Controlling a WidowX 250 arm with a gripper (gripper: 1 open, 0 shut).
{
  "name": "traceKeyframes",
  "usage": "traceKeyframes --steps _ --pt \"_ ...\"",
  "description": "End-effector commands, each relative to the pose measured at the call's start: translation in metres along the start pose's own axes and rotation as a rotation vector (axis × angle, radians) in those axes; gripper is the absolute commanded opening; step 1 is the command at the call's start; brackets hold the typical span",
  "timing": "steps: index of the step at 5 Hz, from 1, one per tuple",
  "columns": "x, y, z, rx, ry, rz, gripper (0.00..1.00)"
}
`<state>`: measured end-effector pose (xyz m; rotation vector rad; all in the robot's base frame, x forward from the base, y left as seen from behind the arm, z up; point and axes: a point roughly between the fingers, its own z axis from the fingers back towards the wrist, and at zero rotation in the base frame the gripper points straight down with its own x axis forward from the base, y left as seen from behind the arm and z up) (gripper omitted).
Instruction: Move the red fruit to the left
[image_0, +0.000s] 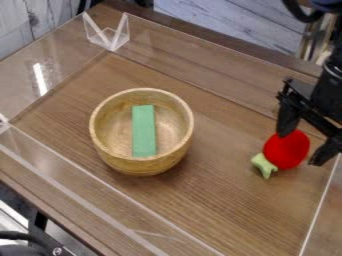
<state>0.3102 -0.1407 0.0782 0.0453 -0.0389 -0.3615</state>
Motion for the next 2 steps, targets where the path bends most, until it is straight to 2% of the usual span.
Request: traceKeyframes --steps 1,2 --pt "-0.0037 0.014 0.0368 0.023 -0.104 -0.002 1.0" --pt "-0.0049 0.0221 0.0401 0.039 -0.135 -0.014 1.0"
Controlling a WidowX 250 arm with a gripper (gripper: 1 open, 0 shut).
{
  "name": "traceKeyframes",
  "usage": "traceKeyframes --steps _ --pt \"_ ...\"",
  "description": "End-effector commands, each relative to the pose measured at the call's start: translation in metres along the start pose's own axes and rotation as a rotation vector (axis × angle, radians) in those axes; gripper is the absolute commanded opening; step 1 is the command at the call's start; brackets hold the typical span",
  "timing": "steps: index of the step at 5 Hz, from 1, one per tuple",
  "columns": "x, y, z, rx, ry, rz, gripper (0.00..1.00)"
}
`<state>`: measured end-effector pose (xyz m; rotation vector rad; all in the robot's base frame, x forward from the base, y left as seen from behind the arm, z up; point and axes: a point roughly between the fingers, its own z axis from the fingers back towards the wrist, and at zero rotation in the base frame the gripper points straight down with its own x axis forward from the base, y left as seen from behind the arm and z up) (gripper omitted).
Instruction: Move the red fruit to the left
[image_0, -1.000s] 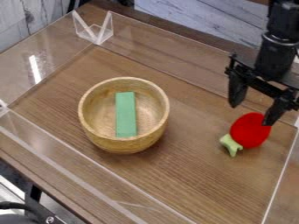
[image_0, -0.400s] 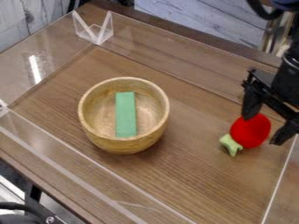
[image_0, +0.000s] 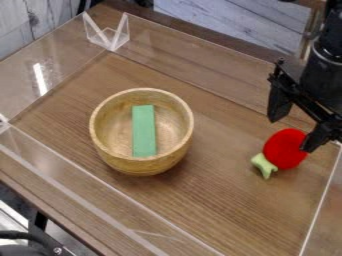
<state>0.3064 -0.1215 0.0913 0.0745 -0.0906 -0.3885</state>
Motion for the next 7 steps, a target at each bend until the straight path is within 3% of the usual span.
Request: traceKeyframes --steps 1,2,4,6,7 --pt "0.013 0.005 0.028 0.01 -0.102 0.044 1.0" --pt "0.02 0.002 0.031 0.013 -0.119 0.07 1.0" --pt "0.021 0.005 0.008 0.004 -0.112 0.133 1.0" --pt "0.014 0.004 0.016 0.0 -0.106 0.178 1.0" --pt "0.012 0.012 0.006 -0.007 -0.122 0.168 1.0"
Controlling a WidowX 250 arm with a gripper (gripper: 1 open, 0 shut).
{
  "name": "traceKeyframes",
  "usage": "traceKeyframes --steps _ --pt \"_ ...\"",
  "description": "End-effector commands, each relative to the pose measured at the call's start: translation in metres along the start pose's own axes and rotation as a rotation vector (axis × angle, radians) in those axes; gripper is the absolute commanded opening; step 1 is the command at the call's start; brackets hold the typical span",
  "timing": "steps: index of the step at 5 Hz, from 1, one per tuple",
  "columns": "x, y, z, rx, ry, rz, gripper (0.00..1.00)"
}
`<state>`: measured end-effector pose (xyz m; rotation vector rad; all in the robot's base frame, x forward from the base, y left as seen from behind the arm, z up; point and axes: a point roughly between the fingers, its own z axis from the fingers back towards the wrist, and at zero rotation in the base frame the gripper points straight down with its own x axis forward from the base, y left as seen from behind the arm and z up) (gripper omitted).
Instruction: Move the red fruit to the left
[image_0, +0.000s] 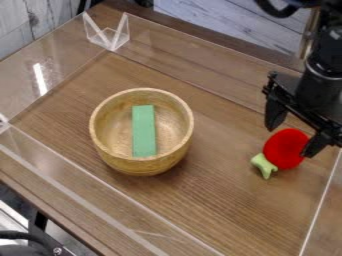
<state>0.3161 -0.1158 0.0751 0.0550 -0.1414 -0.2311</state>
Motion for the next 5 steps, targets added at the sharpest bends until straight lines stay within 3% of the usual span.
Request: traceKeyframes --steps 1,3,4,5 --pt "0.012 0.01 0.016 -0.009 -0.092 -0.002 1.0" --pt "0.022 -0.028 -0.005 -0.033 -0.114 -0.094 1.0" --pt "0.023 -0.027 -0.012 -0.031 -0.104 -0.078 0.0" --pt "0.038 -0.019 -0.006 -0.024 -0.132 -0.071 0.0"
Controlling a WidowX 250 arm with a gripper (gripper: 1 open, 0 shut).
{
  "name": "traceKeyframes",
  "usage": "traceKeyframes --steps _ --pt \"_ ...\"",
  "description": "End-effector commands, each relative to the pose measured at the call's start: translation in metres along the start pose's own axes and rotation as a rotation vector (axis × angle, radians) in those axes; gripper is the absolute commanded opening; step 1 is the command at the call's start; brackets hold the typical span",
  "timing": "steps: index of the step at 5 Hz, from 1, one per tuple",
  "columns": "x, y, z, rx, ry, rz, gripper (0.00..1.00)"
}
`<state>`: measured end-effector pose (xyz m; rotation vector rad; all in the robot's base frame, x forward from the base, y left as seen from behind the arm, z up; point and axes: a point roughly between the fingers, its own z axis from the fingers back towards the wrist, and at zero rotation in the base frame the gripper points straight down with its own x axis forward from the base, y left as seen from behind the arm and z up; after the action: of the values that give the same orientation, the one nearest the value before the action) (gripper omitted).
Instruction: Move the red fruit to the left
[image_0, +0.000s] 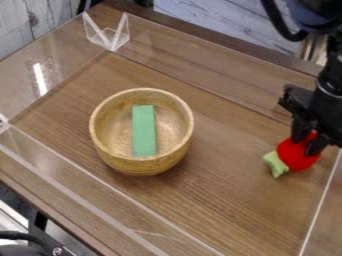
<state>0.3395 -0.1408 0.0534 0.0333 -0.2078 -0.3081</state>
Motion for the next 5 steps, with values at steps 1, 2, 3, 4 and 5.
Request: traceKeyframes --steps 1,2,3,4,5 --pt "0.033 0.021 0.031 0.016 -0.108 0.025 0.0" --pt "0.031 0.063 0.054 0.066 -0.14 0.137 0.0" --pt "0.017 0.102 0.069 0.123 -0.158 0.26 0.0" --pt "0.003 0.139 0.066 0.164 -0.152 0.378 0.0" --pt "-0.004 0.151 0.051 0.187 -0.146 0.467 0.0"
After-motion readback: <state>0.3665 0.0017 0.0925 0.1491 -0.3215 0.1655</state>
